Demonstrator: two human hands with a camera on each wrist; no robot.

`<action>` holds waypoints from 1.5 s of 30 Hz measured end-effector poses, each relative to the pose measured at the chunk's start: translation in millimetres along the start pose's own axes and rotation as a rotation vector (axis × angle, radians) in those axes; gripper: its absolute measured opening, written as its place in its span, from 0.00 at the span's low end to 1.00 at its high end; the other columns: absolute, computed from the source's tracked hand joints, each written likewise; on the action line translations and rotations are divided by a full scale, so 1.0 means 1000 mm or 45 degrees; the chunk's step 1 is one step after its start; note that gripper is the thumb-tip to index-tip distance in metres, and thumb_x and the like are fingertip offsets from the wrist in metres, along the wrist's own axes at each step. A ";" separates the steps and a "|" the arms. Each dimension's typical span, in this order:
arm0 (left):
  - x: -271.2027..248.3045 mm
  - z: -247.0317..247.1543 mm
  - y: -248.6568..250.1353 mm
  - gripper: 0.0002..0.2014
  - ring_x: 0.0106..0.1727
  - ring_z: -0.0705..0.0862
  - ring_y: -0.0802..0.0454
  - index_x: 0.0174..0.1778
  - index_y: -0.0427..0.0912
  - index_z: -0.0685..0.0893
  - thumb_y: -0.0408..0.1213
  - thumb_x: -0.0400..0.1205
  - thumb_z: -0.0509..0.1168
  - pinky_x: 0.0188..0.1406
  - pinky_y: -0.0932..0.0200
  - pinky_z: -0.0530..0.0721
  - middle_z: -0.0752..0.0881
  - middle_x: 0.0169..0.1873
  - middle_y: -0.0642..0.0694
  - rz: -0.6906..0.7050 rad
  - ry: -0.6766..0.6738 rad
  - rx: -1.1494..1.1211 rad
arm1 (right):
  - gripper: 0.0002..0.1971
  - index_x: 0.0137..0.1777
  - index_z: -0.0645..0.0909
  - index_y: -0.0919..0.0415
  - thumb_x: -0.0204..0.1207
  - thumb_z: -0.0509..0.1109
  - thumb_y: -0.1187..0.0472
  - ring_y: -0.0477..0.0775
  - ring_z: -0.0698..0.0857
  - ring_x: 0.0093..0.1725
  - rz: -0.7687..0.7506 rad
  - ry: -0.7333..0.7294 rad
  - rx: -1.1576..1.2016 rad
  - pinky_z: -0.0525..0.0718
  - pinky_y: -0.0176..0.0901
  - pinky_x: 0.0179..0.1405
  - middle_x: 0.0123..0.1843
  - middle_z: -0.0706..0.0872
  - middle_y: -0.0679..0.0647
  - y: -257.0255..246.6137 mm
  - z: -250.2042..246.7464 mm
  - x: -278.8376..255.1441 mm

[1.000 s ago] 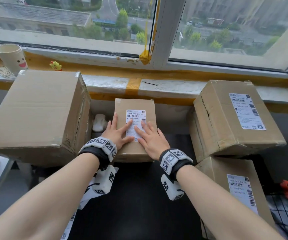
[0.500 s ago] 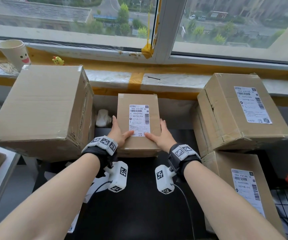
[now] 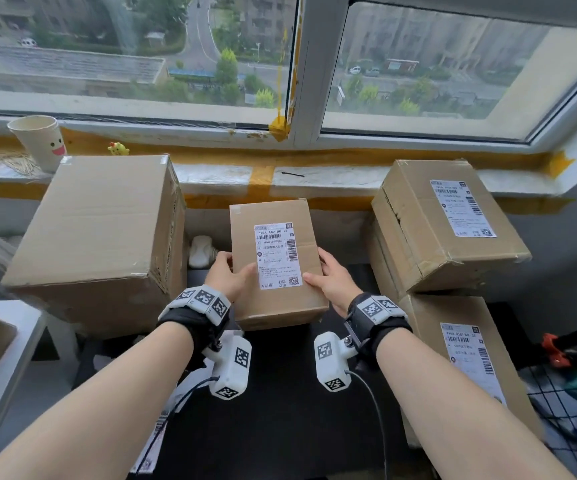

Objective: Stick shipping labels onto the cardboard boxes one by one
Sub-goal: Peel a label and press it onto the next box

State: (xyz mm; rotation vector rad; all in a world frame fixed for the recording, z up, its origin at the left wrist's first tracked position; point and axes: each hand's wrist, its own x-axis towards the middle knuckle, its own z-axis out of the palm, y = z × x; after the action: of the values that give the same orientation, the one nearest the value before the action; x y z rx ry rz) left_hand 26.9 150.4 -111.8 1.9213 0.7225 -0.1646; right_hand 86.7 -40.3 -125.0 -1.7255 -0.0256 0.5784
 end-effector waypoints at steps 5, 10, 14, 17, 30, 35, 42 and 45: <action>-0.041 0.000 0.002 0.36 0.58 0.84 0.41 0.62 0.44 0.66 0.58 0.67 0.76 0.58 0.46 0.82 0.83 0.59 0.43 0.015 0.040 0.165 | 0.31 0.76 0.67 0.55 0.75 0.72 0.67 0.54 0.79 0.66 -0.083 0.142 -0.079 0.79 0.57 0.68 0.69 0.79 0.55 0.000 0.001 -0.050; -0.086 -0.008 -0.004 0.31 0.57 0.83 0.42 0.62 0.43 0.68 0.55 0.72 0.73 0.50 0.54 0.78 0.83 0.60 0.43 0.124 0.003 0.217 | 0.28 0.74 0.69 0.57 0.75 0.73 0.64 0.55 0.80 0.66 -0.127 0.299 -0.073 0.79 0.56 0.68 0.68 0.80 0.56 0.006 0.005 -0.104; -0.114 -0.020 -0.011 0.29 0.54 0.84 0.43 0.68 0.41 0.69 0.48 0.76 0.71 0.51 0.44 0.87 0.83 0.60 0.40 0.240 -0.086 0.075 | 0.24 0.75 0.70 0.58 0.79 0.66 0.67 0.58 0.82 0.65 -0.113 0.378 0.041 0.80 0.61 0.67 0.67 0.82 0.59 0.005 0.008 -0.141; -0.137 -0.028 -0.010 0.21 0.48 0.85 0.42 0.68 0.38 0.72 0.40 0.81 0.66 0.42 0.45 0.89 0.84 0.51 0.41 0.290 -0.194 -0.126 | 0.23 0.75 0.70 0.62 0.80 0.63 0.72 0.61 0.82 0.64 -0.122 0.427 0.135 0.80 0.60 0.67 0.66 0.82 0.62 -0.001 0.003 -0.171; -0.206 0.025 0.018 0.20 0.47 0.86 0.42 0.71 0.42 0.76 0.29 0.81 0.63 0.43 0.52 0.88 0.86 0.52 0.39 0.295 -0.609 -0.423 | 0.23 0.74 0.70 0.62 0.81 0.56 0.77 0.47 0.83 0.49 -0.067 0.507 0.246 0.81 0.35 0.36 0.63 0.80 0.57 -0.008 -0.088 -0.289; -0.220 0.071 0.031 0.21 0.48 0.86 0.42 0.70 0.42 0.78 0.30 0.80 0.67 0.43 0.51 0.89 0.86 0.54 0.36 0.290 -0.637 -0.468 | 0.21 0.70 0.74 0.60 0.81 0.56 0.77 0.48 0.85 0.48 -0.028 0.534 0.255 0.84 0.35 0.35 0.59 0.85 0.54 0.007 -0.138 -0.302; -0.227 0.140 0.058 0.22 0.46 0.85 0.42 0.70 0.41 0.78 0.29 0.79 0.68 0.44 0.51 0.89 0.86 0.56 0.32 0.239 -0.608 -0.524 | 0.20 0.67 0.74 0.59 0.80 0.56 0.77 0.51 0.86 0.47 0.034 0.515 0.223 0.82 0.42 0.41 0.52 0.87 0.56 0.020 -0.217 -0.290; -0.225 0.165 0.072 0.24 0.46 0.84 0.42 0.71 0.41 0.77 0.27 0.78 0.68 0.44 0.52 0.89 0.86 0.55 0.34 0.206 -0.589 -0.539 | 0.20 0.68 0.74 0.59 0.81 0.55 0.77 0.52 0.85 0.46 0.056 0.477 0.195 0.81 0.43 0.41 0.51 0.87 0.56 0.021 -0.247 -0.277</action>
State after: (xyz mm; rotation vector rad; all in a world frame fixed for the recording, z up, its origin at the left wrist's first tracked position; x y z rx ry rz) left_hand -83.2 -105.3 -37.0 1.4528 0.2611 -0.3155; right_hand -65.2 -361.0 -14.7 -1.6630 0.3144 0.2738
